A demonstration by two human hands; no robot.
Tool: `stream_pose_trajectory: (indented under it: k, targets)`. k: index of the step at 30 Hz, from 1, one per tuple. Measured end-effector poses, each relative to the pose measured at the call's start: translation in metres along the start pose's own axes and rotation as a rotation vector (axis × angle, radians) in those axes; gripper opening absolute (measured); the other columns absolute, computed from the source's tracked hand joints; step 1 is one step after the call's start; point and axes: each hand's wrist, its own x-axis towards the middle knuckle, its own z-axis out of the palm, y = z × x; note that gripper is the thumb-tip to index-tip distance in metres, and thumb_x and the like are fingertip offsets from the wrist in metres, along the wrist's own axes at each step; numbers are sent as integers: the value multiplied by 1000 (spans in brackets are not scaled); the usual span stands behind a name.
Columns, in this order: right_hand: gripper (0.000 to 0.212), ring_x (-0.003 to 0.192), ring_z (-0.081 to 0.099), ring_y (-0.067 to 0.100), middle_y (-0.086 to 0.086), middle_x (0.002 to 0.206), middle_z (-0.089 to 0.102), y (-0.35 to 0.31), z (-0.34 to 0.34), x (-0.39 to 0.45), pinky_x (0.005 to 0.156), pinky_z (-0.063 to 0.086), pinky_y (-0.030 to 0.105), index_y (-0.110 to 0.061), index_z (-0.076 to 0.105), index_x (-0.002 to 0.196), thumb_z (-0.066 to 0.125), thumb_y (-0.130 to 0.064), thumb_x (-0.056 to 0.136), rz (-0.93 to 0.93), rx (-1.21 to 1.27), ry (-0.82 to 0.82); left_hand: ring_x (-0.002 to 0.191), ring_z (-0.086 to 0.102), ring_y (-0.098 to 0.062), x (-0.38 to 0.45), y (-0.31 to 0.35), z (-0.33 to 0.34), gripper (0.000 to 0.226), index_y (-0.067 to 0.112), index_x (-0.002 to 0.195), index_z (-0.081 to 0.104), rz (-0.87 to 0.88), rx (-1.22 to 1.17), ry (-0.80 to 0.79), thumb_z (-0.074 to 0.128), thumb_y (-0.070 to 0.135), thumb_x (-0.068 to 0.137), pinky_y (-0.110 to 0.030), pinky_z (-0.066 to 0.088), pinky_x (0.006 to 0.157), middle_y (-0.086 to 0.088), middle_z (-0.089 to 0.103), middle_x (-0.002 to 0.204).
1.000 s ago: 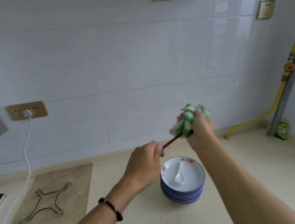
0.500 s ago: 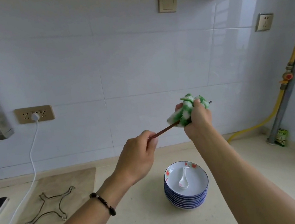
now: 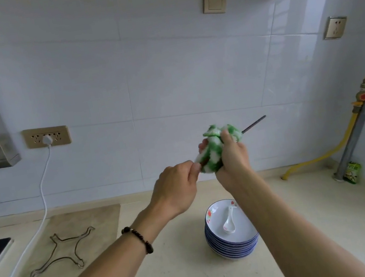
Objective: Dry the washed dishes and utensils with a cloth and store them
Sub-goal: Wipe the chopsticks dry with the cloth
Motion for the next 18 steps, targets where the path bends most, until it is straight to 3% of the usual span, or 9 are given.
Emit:
stream_pose_trajectory:
  k: [2,5,7,10,13,14,16,18]
  targets:
    - [28,67,67,26,16,77,68,0,2,-4,72,57,42,1,64,98,46,-18,106,19,-70,-162,66,49,-28,2,0,5,42,17,71,45,-18,-61,-2,34,34,108,-40,41,64,3,46,60]
    - [29,74,69,25,17,85,69,-13,3,-1,76,58,40,1,64,101,45,-20,107,-54,-91,-269,59,41,-18,4,1,3,42,18,70,46,-71,-181,50,36,31,108,-35,32,61,7,43,58]
    - [26,78,70,25,12,87,72,-7,9,-5,72,57,41,-5,65,102,45,-20,107,-143,-257,-337,66,52,-21,5,5,3,41,21,72,54,-129,-181,1,37,34,107,-33,38,62,8,54,63]
    - [14,81,69,27,0,85,75,10,-1,-2,71,51,36,-20,59,101,47,-12,103,-362,-897,-457,92,66,-27,-3,-10,2,33,23,98,69,-174,220,-117,43,43,103,-37,53,79,1,72,93]
    - [21,94,66,34,7,106,69,12,-28,4,72,45,35,-17,47,119,49,-17,99,-525,-1917,-450,98,63,-29,-14,-39,-15,30,11,106,67,9,438,299,45,28,96,-41,53,80,-6,68,101]
    - [25,95,65,35,8,107,66,15,-35,3,70,41,35,-16,45,122,49,-15,98,-557,-2113,-439,104,59,-30,-15,-46,-17,29,8,107,65,118,454,449,45,23,92,-45,49,85,-9,66,104]
    - [29,93,64,33,6,101,61,24,-39,-5,68,38,35,-14,43,124,47,-8,96,-614,-2247,-477,119,53,-32,-12,-54,-18,30,7,114,62,259,552,511,47,21,92,-52,37,100,-11,62,114]
    - [33,92,63,32,6,102,61,32,-34,-9,67,37,35,-13,43,125,47,-4,93,-682,-2236,-523,120,57,-32,-8,-61,-12,33,10,115,64,300,679,339,46,31,97,-57,35,104,-10,64,115]
